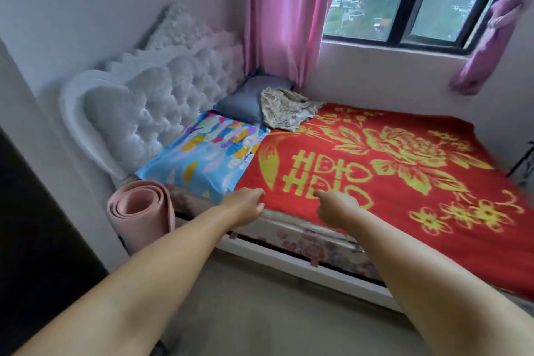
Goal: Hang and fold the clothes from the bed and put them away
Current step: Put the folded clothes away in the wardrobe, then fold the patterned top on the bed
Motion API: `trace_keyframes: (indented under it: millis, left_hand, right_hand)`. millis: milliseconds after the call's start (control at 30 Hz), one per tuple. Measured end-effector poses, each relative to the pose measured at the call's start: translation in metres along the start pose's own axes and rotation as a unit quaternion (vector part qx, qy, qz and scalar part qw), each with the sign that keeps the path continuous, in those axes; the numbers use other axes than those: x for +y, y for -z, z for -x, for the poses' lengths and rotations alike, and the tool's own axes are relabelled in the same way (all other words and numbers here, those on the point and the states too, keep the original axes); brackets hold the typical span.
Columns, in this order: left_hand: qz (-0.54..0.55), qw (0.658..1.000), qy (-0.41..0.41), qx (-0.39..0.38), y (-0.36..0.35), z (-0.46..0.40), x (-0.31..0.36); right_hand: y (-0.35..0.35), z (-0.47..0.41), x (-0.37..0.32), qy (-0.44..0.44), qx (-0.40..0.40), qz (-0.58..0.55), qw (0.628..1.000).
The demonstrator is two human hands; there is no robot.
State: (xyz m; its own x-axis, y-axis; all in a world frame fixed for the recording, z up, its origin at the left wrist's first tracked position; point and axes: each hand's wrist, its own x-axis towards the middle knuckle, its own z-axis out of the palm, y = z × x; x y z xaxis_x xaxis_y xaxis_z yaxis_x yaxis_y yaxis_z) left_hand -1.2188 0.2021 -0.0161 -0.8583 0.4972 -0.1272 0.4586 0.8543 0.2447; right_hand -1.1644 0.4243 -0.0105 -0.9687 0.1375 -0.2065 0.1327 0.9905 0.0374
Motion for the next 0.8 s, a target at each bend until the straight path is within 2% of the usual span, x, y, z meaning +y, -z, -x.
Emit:
trace_keyframes:
  millis: [200, 433, 633, 800]
  left_hand:
    - [0.016, 0.999, -0.013, -0.028, -0.006, -0.078, 0.034]
    - [0.013, 0.998, -0.016, -0.054, -0.012, -0.18, 0.031]
    - [0.027, 0.996, -0.047, -0.066, 0.003, -0.295, 0.029]
    - [0.017, 0.994, -0.051, -0.09, 0.005, -0.363, 0.027]
  right_hand:
    - [-0.007, -0.051, 0.057, -0.017, -0.011, -0.024, 0.999]
    - [-0.017, -0.131, 0.093, -0.034, -0.028, -0.026, 0.999]
    - [0.008, -0.225, 0.132, -0.079, -0.028, -0.065, 0.994]
    - [0.009, -0.283, 0.146, -0.084, -0.041, -0.032, 0.995]
